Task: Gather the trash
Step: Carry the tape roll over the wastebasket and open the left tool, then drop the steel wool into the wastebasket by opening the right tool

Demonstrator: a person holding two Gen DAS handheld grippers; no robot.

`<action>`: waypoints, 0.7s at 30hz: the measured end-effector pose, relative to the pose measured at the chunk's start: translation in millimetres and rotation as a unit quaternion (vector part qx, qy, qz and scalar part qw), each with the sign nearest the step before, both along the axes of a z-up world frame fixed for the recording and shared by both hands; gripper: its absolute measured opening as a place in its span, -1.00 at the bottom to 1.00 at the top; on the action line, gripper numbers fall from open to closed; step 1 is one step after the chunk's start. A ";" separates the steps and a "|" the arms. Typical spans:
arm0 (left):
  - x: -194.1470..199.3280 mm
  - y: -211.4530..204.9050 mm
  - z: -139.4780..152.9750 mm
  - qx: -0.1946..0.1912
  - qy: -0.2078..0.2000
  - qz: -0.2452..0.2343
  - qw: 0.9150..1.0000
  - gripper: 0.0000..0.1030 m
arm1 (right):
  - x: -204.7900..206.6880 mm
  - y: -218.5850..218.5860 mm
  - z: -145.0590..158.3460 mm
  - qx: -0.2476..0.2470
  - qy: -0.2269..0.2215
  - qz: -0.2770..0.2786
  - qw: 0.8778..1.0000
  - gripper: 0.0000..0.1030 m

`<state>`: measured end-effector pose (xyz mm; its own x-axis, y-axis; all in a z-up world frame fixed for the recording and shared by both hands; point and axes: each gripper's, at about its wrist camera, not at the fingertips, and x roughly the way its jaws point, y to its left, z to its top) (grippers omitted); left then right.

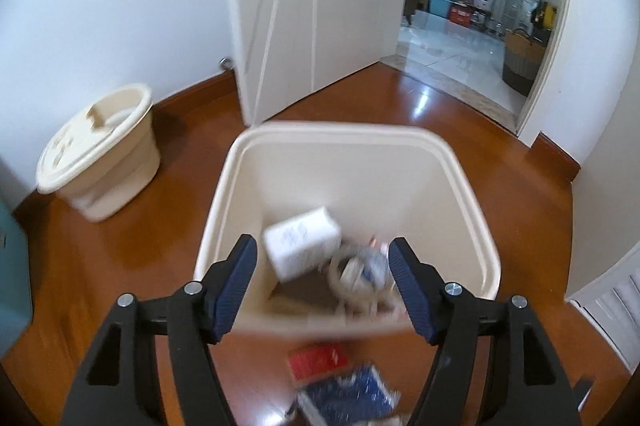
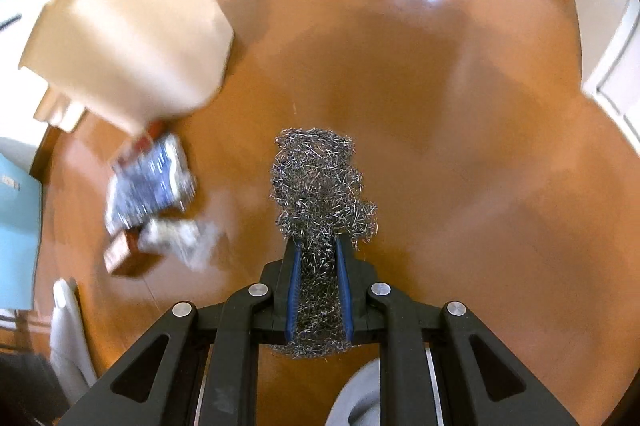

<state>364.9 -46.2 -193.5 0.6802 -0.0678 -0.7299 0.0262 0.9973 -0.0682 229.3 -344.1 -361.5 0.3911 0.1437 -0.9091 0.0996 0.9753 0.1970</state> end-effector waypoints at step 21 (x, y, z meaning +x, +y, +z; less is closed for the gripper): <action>-83.4 67.7 -104.4 -0.045 0.156 0.122 0.979 0.32 | 243.3 121.9 193.4 0.178 -0.195 0.133 0.955 -0.50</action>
